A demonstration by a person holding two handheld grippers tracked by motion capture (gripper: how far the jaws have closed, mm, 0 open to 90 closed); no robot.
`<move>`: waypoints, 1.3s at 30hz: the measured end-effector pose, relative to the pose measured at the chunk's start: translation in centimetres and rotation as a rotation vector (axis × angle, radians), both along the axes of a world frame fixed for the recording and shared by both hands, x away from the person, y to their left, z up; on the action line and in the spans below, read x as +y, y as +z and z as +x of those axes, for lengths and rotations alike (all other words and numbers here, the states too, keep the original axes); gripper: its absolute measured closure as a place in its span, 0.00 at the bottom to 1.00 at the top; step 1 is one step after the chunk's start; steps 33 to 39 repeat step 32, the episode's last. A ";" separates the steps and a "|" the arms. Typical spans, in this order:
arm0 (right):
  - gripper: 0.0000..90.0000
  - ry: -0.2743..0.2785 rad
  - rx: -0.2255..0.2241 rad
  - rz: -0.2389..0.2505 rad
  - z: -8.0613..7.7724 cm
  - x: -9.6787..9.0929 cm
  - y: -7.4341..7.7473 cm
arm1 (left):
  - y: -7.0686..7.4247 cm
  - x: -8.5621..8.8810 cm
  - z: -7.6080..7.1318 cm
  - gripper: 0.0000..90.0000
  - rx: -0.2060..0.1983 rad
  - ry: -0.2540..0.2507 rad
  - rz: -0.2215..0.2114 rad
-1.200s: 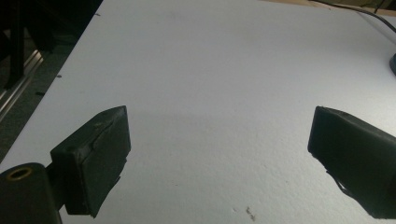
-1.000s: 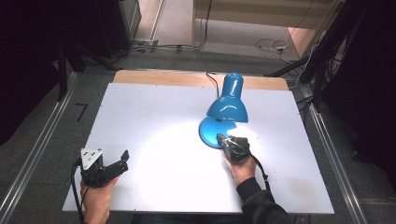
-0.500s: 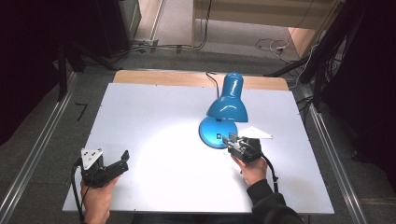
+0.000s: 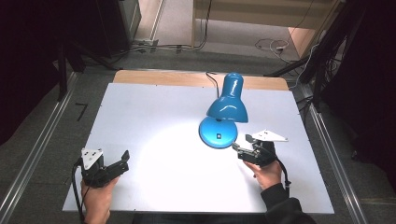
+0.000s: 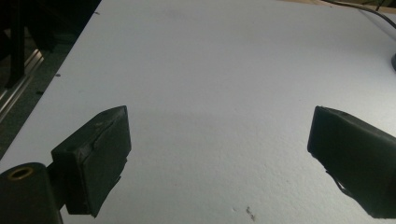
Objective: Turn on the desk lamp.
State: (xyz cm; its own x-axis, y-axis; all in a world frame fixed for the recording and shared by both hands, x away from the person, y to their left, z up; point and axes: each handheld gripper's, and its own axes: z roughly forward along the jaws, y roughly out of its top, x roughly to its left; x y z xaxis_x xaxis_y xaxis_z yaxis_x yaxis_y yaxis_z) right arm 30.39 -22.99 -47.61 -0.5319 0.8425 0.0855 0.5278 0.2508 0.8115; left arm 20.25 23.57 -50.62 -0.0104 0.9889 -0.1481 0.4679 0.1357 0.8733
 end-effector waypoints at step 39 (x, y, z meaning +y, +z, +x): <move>0.24 -0.325 0.002 0.030 -4.9 -15.6 -0.6 | -0.2 0.6 -0.6 0.07 0.036 0.006 0.001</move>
